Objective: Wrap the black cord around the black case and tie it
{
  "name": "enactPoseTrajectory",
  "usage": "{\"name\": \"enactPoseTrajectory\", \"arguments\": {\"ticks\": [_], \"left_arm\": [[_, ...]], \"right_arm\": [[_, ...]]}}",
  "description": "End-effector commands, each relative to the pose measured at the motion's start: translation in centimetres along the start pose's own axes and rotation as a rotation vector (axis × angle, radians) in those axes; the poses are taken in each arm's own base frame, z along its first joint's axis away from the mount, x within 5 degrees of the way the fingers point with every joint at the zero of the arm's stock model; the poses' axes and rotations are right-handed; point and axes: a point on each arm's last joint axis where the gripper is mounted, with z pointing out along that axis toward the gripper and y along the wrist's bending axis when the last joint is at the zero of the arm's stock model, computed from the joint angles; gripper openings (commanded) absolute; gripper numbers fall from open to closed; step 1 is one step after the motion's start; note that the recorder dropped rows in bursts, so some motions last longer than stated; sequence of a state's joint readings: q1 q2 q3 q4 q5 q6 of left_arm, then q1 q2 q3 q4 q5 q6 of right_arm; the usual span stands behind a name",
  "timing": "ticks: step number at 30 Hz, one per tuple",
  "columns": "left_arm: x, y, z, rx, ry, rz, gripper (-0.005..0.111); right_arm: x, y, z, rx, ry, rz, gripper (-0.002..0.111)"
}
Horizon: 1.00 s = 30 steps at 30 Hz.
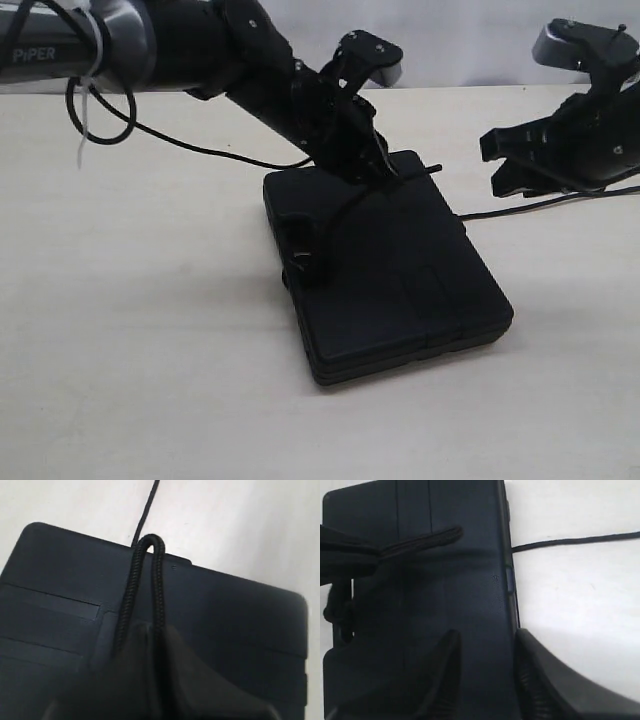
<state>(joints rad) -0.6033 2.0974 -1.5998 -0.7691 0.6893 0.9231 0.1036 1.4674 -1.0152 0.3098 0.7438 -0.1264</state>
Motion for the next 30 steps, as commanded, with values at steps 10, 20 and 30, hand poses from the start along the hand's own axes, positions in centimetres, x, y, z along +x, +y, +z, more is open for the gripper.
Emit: {"name": "enactPoseTrajectory", "arguments": {"ticks": [10, 20, 30], "left_arm": [[-1.5, 1.0, -3.4, 0.275, -0.222, -0.183, 0.0], [-1.5, 0.8, -3.5, 0.303, -0.218, -0.184, 0.0], [-1.0, 0.4, -3.5, 0.341, -0.17, -0.149, 0.0]], "right_arm": [[-0.1, 1.1, 5.8, -0.509, -0.116, -0.002, 0.004], [0.5, 0.4, 9.2, -0.557, -0.284, 0.028, 0.004], [-0.1, -0.8, 10.3, -0.591, -0.259, 0.13, 0.004]]}}
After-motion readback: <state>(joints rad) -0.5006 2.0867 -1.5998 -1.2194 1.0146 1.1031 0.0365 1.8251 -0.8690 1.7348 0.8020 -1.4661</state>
